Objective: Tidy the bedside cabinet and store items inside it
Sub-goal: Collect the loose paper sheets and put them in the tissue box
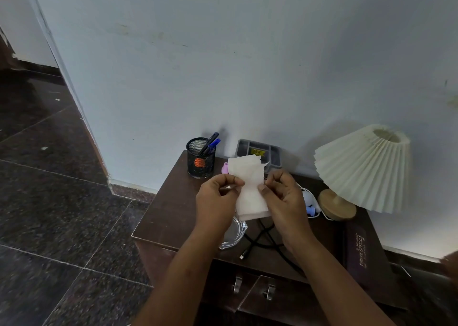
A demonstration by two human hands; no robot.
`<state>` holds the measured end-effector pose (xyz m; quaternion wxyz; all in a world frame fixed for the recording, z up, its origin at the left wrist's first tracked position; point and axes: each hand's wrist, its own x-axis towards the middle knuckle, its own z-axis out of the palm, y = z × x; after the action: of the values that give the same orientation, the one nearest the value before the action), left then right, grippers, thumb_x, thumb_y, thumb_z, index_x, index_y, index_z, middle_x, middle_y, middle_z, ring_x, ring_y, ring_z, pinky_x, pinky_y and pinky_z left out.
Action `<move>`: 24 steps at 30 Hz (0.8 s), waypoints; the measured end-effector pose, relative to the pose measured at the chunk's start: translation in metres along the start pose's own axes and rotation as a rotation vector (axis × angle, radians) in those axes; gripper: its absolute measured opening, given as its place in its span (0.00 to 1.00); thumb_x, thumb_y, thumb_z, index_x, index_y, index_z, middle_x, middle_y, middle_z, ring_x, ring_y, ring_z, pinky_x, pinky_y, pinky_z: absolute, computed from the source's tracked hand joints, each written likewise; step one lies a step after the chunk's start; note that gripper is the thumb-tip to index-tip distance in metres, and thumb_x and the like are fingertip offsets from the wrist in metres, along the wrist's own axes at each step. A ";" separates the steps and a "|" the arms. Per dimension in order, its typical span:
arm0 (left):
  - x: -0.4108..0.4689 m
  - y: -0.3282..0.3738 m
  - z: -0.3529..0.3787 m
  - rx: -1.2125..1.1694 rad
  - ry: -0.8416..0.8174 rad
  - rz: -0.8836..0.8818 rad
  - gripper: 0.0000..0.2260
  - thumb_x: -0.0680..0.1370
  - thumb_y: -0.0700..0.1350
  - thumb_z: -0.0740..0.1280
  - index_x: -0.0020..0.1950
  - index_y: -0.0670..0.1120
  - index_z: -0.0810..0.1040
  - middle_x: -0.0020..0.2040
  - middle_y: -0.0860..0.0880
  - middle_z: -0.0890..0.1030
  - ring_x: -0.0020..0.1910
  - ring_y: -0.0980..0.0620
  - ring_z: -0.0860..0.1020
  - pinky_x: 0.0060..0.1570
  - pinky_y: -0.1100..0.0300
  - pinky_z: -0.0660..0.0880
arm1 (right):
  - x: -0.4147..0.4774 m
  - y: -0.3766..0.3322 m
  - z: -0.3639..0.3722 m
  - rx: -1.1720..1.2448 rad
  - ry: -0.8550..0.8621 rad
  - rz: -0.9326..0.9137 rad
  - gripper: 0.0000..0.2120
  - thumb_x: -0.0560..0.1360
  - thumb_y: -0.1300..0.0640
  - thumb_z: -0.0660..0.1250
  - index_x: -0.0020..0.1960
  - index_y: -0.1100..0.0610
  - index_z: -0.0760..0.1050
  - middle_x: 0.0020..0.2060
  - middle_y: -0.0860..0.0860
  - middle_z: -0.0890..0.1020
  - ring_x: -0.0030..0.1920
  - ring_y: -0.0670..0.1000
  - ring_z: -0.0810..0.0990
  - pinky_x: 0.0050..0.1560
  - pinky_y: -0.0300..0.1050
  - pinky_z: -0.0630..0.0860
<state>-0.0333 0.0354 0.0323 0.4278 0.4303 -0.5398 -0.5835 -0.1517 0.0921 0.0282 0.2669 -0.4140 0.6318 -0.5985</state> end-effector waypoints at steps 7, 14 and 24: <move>-0.001 0.000 0.000 0.119 -0.088 0.064 0.19 0.74 0.32 0.67 0.57 0.54 0.79 0.58 0.49 0.78 0.47 0.54 0.78 0.41 0.67 0.79 | 0.001 0.004 -0.001 -0.021 -0.101 -0.008 0.16 0.75 0.64 0.66 0.47 0.41 0.78 0.50 0.43 0.81 0.51 0.45 0.80 0.51 0.44 0.80; -0.003 -0.010 0.002 0.331 -0.174 0.240 0.31 0.72 0.27 0.66 0.71 0.49 0.69 0.72 0.48 0.68 0.64 0.47 0.75 0.58 0.53 0.78 | 0.005 0.009 -0.006 -0.229 -0.177 -0.101 0.26 0.73 0.67 0.69 0.65 0.44 0.71 0.68 0.47 0.70 0.61 0.45 0.74 0.48 0.29 0.76; -0.002 -0.019 0.009 0.431 -0.143 0.348 0.32 0.71 0.27 0.67 0.72 0.49 0.67 0.73 0.48 0.67 0.66 0.46 0.74 0.60 0.52 0.76 | 0.003 0.006 -0.013 -0.301 -0.214 -0.125 0.31 0.72 0.67 0.69 0.69 0.45 0.66 0.66 0.40 0.68 0.62 0.44 0.73 0.49 0.30 0.76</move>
<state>-0.0422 0.0405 0.0134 0.3809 0.3701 -0.7459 -0.4020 -0.1653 0.0957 0.0249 0.2299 -0.5490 0.6552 -0.4652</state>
